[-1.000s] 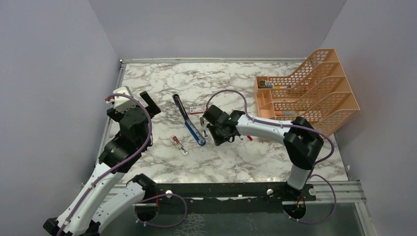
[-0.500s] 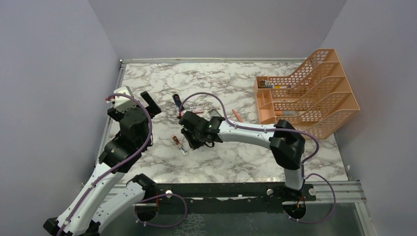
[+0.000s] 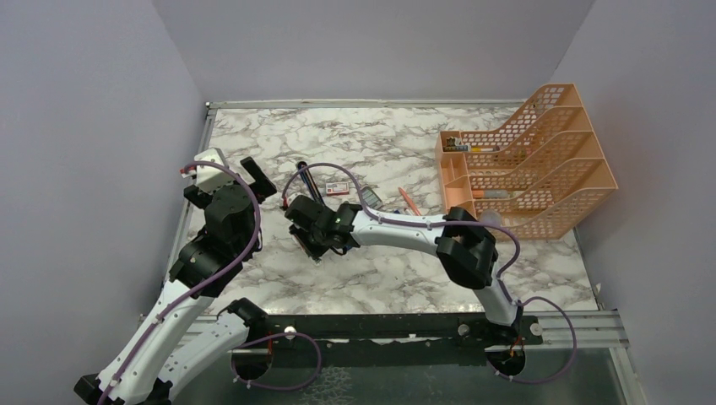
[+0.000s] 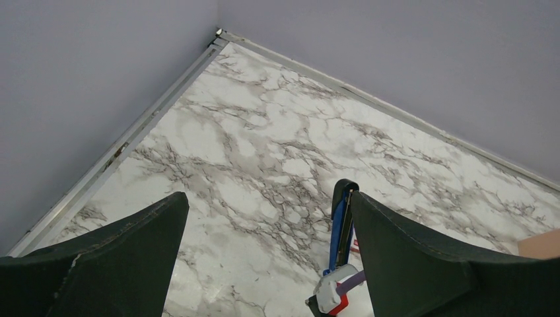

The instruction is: Load the staples into the stapler

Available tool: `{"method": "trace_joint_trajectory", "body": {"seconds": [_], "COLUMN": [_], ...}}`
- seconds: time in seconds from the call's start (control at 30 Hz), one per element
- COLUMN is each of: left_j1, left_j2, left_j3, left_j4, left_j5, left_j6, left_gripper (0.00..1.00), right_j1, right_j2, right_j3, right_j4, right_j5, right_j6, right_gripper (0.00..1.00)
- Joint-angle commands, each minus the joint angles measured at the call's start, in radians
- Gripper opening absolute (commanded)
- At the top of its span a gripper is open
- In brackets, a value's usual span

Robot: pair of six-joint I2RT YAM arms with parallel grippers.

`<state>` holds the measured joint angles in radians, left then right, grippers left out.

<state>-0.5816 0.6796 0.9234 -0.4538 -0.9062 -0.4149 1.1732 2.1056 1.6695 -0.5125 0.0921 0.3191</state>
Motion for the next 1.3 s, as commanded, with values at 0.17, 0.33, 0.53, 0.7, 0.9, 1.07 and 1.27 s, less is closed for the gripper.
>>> {"method": "trace_joint_trajectory", "body": {"seconds": [0.17,0.33,0.53,0.7,0.9,1.07,1.27], "left_j1": [0.005,0.005,0.005,0.005,0.005,0.005,0.005], "left_j2": [-0.018,-0.021,-0.025,-0.027,-0.027,-0.027,-0.025], "left_j3": [-0.01,-0.012,-0.013,-0.014,-0.015,-0.017,-0.017], "left_j4": [0.018,0.018,0.018,0.018,0.018,0.018,0.018], "left_j5": [-0.006,-0.004,-0.004,-0.005,-0.005,-0.005,-0.004], "left_j6": [0.001,-0.002,-0.001,-0.002,-0.002,-0.004,-0.004], "left_gripper": [0.94,0.94,0.94,0.94,0.94,0.94,0.94], "right_j1": [0.015,0.017,0.019,0.02,0.026,0.032,0.034], "right_j2": [0.074,0.088,0.099,0.106,0.104,0.083,0.067], "right_j3": [0.064,0.066,0.069,0.07,0.056,0.033,0.02], "right_j4": [-0.024,-0.024,-0.027,-0.036,-0.05,-0.049,-0.048], "right_j5": [0.033,0.048,0.06,0.065,0.072,0.062,0.071], "right_j6": [-0.023,-0.023,-0.024,-0.029,-0.027,-0.013,-0.006], "right_gripper": [0.25,0.25,0.25,0.25,0.25,0.25,0.25]}}
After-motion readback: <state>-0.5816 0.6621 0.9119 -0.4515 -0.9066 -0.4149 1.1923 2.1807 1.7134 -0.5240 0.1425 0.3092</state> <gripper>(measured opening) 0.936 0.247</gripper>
